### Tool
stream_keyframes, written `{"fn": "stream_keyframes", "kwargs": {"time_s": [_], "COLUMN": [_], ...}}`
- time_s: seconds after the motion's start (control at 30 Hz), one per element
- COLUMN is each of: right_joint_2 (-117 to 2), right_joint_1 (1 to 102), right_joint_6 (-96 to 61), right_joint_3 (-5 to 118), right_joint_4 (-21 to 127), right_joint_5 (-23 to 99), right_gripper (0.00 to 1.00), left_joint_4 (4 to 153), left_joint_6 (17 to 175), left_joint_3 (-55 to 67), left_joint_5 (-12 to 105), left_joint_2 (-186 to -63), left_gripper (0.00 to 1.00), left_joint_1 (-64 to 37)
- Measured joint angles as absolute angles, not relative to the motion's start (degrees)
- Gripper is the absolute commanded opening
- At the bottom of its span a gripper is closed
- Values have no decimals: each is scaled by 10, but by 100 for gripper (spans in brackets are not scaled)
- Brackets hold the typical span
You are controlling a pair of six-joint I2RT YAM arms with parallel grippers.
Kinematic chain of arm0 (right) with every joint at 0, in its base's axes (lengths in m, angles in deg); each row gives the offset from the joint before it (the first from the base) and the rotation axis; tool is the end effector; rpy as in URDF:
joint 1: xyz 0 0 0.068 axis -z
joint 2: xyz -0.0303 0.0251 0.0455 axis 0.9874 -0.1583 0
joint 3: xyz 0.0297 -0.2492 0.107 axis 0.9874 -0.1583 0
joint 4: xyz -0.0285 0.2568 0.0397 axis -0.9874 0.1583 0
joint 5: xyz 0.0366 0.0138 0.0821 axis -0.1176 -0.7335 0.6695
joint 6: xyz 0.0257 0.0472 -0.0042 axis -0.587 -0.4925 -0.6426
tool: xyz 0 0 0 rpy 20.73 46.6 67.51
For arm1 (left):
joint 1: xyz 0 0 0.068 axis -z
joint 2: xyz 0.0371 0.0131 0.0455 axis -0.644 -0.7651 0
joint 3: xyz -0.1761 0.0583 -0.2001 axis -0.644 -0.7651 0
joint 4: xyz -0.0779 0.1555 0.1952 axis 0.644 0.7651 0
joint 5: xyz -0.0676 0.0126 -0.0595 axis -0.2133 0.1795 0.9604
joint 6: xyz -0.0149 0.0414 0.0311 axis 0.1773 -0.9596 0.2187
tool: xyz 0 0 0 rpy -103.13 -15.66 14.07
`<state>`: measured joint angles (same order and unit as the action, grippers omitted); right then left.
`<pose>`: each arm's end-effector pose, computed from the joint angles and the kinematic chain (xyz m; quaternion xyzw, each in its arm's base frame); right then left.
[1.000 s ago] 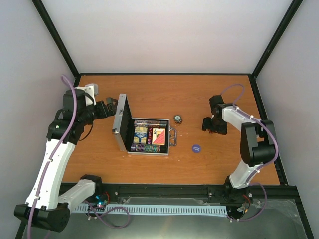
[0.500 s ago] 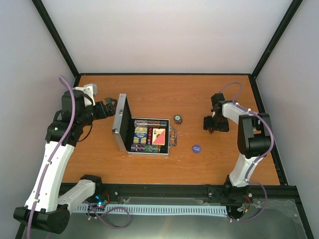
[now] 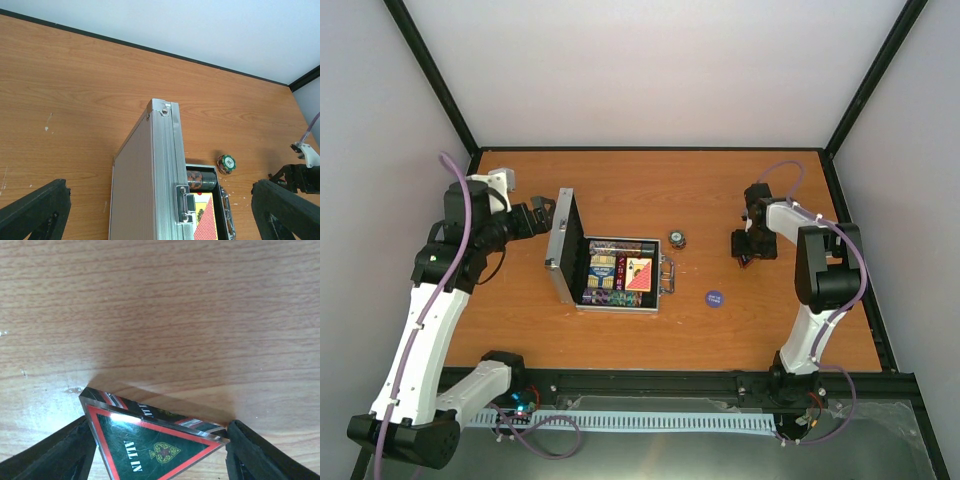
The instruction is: Pack up texas hold em set
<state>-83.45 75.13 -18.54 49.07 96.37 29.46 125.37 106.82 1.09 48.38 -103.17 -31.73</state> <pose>0.3389 0.0337 0.1489 0.0194 0.9978 0.0019 0.0632 0.1791 -0.0325 0.3856 -0.0655 0.8667 -0.2044 0.4503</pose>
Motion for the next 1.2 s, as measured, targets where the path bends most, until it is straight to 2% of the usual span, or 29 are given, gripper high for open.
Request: {"fn": "stream_keyframes", "kwargs": {"time_s": [0.3, 0.67, 0.93, 1.2], "right_joint_2": [-834, -773, -716, -829], "right_joint_1": [751, 726, 567, 382], "right_joint_6": [-185, -210, -251, -280], "right_joint_3": [490, 456, 496, 678], "right_joint_4": [964, 1003, 1044, 1035], "right_joint_5": [295, 323, 351, 364], "right_gripper": [58, 55, 55, 55], "left_joint_4": [1253, 1252, 1240, 1240], "left_joint_6": [1068, 1072, 1074, 1077], "left_joint_3": [11, 11, 8, 6], "left_joint_5": [484, 486, 486, 487], "left_joint_2": [-1037, -1043, -1037, -1036], "left_gripper": [100, 100, 100, 100], "left_joint_1": [-317, -317, -317, -317]}}
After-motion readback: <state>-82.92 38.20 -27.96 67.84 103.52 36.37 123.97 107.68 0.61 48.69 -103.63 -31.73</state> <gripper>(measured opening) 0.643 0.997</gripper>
